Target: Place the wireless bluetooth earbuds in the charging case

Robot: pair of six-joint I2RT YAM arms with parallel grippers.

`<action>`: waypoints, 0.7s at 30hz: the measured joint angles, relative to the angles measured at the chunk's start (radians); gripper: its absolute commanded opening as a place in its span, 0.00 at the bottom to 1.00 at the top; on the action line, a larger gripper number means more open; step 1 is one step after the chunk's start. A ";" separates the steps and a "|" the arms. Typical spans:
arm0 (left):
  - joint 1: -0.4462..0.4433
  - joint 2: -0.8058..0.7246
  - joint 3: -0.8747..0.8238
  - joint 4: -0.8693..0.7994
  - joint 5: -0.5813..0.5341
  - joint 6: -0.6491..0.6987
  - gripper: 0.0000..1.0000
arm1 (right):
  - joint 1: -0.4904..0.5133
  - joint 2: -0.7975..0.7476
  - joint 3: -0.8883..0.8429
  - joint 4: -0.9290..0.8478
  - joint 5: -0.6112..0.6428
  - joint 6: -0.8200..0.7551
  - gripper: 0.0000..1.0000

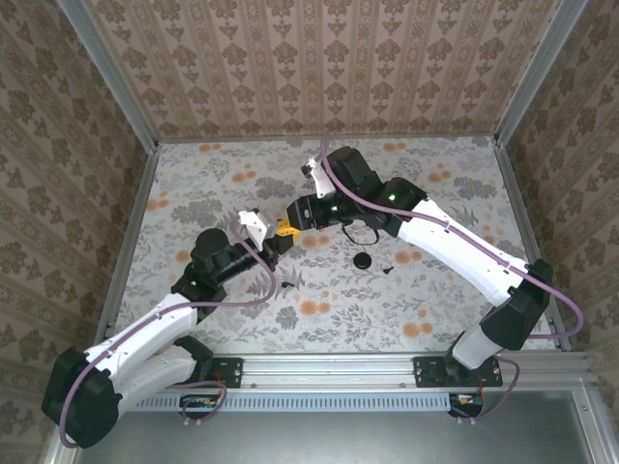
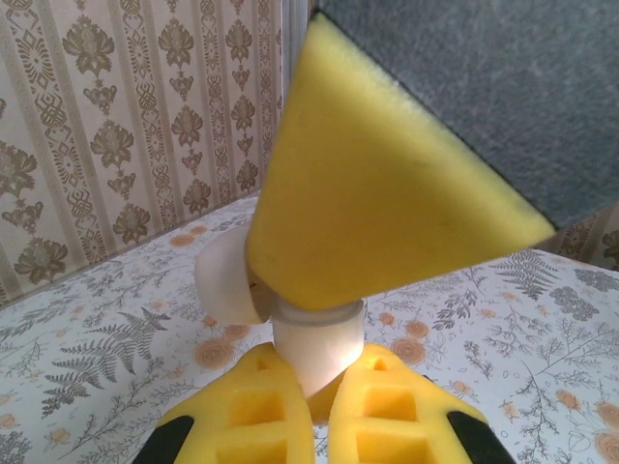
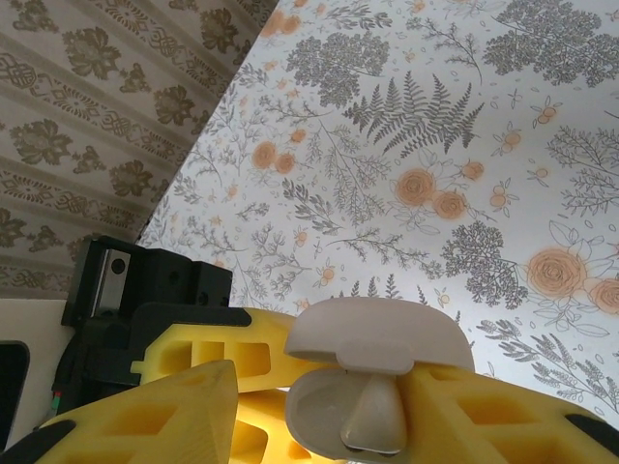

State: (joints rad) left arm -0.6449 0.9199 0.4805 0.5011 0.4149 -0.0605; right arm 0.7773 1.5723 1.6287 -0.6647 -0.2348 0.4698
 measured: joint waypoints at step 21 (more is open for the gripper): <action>-0.003 -0.001 0.000 0.008 -0.004 0.000 0.00 | 0.008 -0.043 0.013 -0.026 0.162 0.087 0.57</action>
State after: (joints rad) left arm -0.6476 0.9192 0.4805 0.5091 0.4110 -0.0601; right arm 0.7853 1.5291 1.6421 -0.6903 -0.0731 0.5568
